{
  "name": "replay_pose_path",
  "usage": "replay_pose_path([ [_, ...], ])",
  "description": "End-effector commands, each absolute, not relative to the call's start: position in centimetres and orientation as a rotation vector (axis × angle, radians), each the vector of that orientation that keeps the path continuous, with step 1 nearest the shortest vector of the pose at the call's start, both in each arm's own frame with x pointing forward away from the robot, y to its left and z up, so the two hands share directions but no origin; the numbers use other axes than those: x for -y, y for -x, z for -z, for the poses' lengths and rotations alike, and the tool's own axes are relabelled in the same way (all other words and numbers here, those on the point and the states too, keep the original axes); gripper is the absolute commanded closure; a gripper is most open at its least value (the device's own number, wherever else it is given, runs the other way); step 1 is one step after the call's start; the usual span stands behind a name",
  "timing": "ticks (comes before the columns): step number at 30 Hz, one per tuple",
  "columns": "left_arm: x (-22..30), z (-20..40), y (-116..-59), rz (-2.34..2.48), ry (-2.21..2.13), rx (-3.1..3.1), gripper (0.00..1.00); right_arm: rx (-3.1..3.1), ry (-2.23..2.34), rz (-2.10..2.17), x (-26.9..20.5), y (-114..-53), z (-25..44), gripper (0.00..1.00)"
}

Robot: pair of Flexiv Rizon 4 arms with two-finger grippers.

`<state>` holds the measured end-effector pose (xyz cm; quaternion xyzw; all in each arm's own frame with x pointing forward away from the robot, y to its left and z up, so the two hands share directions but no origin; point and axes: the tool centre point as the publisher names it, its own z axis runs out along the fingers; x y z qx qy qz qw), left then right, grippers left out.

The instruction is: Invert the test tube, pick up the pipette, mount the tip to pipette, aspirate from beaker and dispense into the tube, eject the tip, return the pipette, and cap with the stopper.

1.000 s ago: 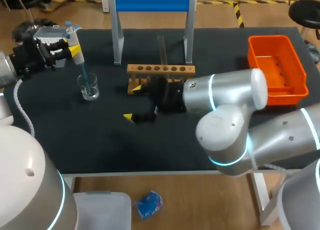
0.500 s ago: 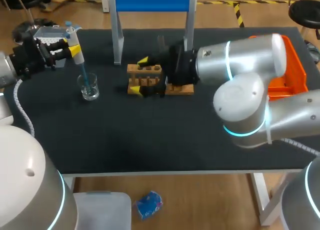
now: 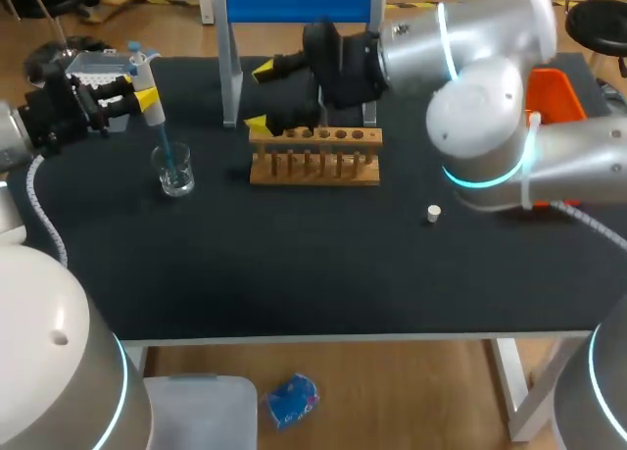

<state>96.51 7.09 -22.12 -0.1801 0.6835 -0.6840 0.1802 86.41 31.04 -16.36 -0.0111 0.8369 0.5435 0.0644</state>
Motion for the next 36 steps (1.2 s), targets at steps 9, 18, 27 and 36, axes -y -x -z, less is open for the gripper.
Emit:
replay_pose_path([
  [9, -7.1, 22.2, -96.5, 1.933, 0.507, -1.929, 1.0, -2.703, 0.238, -1.631, -35.9, -90.0, 14.1, 1.0],
  [18, -7.1, 22.2, -96.5, 1.933, 0.507, -1.929, 1.0, -2.726, 0.341, -1.626, -39.4, -91.0, 12.4, 1.0],
  [27, -7.1, 22.2, -96.5, 1.933, 0.507, -1.929, 1.0, -2.728, 0.421, -1.641, -41.9, -91.2, 10.9, 1.0],
  [36, -7.1, 22.2, -96.5, 1.933, 0.507, -1.929, 1.0, -2.728, 0.421, -1.641, -41.9, -91.2, 10.9, 1.0],
])
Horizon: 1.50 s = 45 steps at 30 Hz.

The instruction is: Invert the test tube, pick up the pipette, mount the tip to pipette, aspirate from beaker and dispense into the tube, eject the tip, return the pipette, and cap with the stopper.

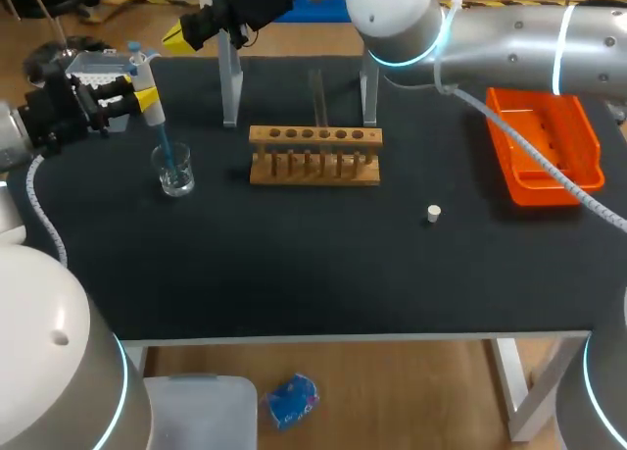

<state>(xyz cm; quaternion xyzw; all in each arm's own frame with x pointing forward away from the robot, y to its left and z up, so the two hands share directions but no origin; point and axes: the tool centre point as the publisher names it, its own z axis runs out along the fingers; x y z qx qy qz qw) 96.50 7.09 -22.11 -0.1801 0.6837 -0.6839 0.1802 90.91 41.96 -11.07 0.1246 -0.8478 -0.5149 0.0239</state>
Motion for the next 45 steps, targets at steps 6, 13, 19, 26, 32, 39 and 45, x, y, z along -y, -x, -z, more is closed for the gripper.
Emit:
replay_pose_path([
  [6, -7.1, 22.2, -96.5, 1.933, 0.507, -1.929, 1.0, 2.61, -0.403, 1.57, -41.9, -91.2, 10.9, 1.0],
  [13, -7.1, 22.2, -96.5, 1.933, 0.507, -1.929, 1.0, 2.517, -0.419, 1.609, -42.9, -93.6, 12.7, 1.0],
  [19, -7.1, 22.2, -96.5, 1.933, 0.507, -1.929, 1.0, 2.479, -0.474, 1.596, -44.9, -95.8, 12.9, 1.0],
  [26, -7.1, 22.2, -96.5, 1.933, 0.507, -1.929, 1.0, 2.462, -0.511, 1.597, -46.2, -97.1, 12.5, 1.0],
  [32, -7.1, 22.2, -96.5, 1.933, 0.507, -1.929, 1.0, 2.44, -0.538, 1.612, -47.0, -97.0, 12.1, 1.0],
  [39, -7.1, 22.2, -96.5, 1.933, 0.507, -1.929, 1.0, 2.426, -0.558, 1.603, -47.7, -96.4, 12.0, 1.0],
  [45, -7.1, 22.2, -96.5, 1.933, 0.507, -1.929, 1.0, 2.414, -0.556, 1.598, -48.1, -96.0, 12.3, 1.0],
])
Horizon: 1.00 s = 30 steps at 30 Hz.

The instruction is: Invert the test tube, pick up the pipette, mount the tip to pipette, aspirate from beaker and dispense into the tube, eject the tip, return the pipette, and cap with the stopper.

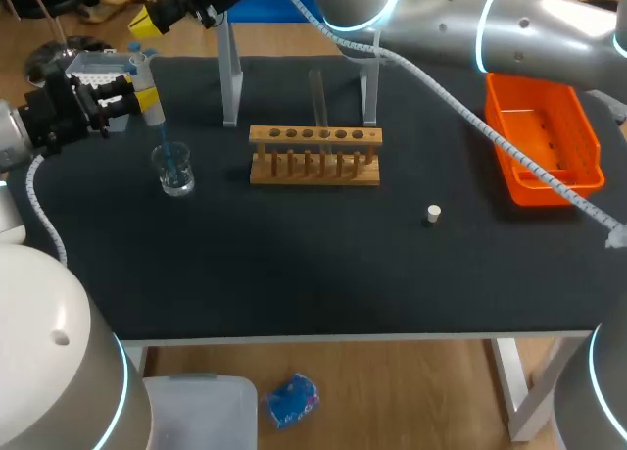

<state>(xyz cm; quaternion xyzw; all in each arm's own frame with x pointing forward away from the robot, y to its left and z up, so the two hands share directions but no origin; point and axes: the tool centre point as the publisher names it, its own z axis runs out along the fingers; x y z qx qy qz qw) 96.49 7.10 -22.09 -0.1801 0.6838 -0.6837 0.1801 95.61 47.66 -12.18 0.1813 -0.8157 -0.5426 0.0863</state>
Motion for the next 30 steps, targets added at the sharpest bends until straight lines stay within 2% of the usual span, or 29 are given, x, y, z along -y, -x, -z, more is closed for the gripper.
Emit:
replay_pose_path([
  [1, -7.1, 22.2, -96.5, 1.933, 0.507, -1.929, 1.0, 2.414, -0.556, 1.597, -48.1, -96.0, 12.4, 1.0],
  [30, -7.1, 22.2, -96.5, 1.933, 0.507, -1.929, 1.0, 2.389, -0.526, 1.602, -48.8, -96.2, 14.0, 1.0],
])
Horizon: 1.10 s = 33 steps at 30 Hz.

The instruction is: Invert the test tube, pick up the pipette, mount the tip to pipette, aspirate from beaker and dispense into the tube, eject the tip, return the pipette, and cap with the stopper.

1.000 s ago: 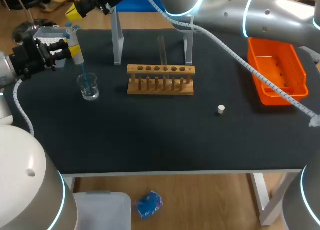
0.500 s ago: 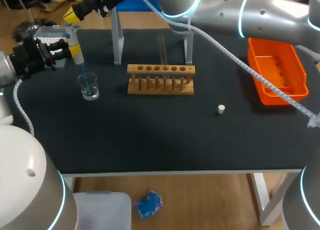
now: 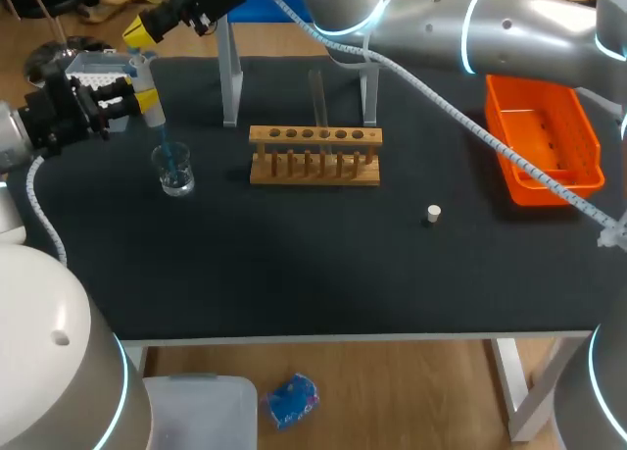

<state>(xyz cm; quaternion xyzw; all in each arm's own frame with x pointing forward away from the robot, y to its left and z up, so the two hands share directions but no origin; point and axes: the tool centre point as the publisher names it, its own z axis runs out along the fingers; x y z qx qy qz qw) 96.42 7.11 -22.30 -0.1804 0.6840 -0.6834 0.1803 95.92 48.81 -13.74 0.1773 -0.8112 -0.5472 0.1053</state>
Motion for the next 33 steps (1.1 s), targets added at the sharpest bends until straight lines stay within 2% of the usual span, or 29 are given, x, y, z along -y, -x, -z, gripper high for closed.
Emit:
replay_pose_path([
  [1, -7.1, 22.2, -96.5, 1.933, 0.507, -1.929, 1.0, 2.39, -0.525, 1.601, -48.8, -96.2, 14.0, 1.0],
  [33, -7.1, 22.2, -96.5, 1.933, 0.507, -1.929, 1.0, 2.37, -0.464, 1.59, -48.5, -96.0, 16.4, 1.0],
])
